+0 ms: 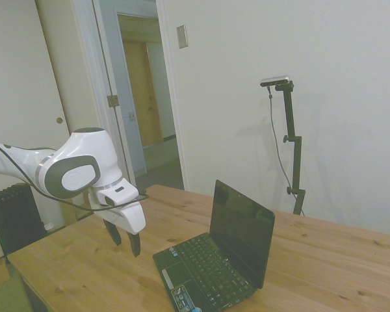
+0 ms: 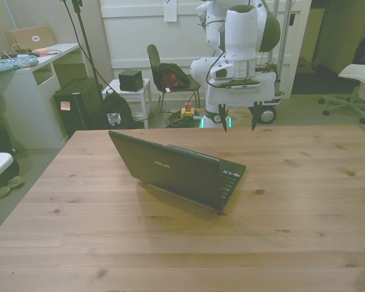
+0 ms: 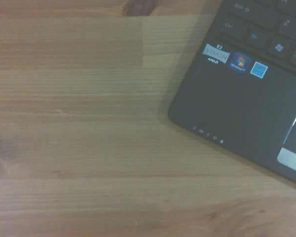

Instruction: Close the laptop

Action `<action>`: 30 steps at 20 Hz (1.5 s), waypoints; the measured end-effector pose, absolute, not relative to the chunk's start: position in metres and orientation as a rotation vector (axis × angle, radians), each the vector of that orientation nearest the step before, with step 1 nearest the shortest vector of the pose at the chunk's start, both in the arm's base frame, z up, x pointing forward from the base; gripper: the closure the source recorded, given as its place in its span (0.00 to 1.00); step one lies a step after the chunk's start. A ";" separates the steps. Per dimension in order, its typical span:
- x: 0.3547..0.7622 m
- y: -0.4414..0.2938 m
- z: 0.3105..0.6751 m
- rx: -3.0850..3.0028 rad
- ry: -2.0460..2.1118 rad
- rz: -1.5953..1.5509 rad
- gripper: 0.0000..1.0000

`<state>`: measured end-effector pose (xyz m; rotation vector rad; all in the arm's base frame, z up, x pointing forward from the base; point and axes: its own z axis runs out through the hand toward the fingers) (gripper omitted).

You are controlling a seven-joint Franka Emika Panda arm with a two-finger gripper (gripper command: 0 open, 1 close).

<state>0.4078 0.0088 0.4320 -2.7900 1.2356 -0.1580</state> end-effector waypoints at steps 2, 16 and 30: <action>0.408 0.008 0.432 -2.803 1.232 -0.166 0.00; 0.462 -0.136 0.566 -2.645 1.557 -0.495 0.00; 0.581 -0.263 0.622 -2.509 1.774 -0.516 0.00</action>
